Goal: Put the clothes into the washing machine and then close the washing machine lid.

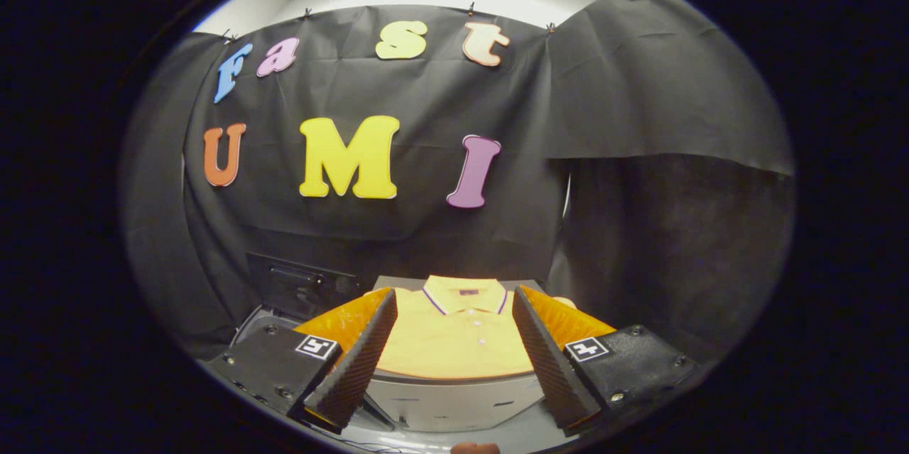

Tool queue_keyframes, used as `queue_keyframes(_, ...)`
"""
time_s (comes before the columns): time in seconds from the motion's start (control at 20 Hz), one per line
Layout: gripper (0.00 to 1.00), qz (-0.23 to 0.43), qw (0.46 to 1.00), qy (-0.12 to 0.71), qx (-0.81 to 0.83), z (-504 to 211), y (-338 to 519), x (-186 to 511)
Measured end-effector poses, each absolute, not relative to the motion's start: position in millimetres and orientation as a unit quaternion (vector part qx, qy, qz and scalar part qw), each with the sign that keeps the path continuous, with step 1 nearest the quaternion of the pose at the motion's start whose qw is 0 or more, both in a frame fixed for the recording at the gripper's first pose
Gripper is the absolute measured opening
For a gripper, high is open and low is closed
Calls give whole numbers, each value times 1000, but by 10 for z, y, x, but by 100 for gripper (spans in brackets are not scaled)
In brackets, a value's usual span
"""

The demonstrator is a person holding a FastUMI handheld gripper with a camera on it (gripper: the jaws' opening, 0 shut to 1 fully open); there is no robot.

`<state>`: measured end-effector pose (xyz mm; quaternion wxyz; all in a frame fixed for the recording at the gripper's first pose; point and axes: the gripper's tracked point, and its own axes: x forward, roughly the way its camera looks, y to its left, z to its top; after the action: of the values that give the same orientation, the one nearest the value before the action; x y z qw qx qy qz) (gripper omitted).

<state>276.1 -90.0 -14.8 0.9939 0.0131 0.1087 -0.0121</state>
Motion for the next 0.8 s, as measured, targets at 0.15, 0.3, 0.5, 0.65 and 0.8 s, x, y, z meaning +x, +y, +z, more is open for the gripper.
queue_keyframes(0.15, 100, -5, 991, 135, 14, -334, -964, 3036)
queue_keyframes(0.3, 100, 1, 985, 174, 16, -564, -1029, 3261)
queue_keyframes(0.5, 100, 12, 971, 236, 24, -896, -1084, 3554)
queue_keyframes(0.65, 100, 14, 962, 271, 11, -1074, -1146, 3699)
queue_keyframes(0.8, 100, 18, 955, 297, 5, -1248, -1125, 3836)
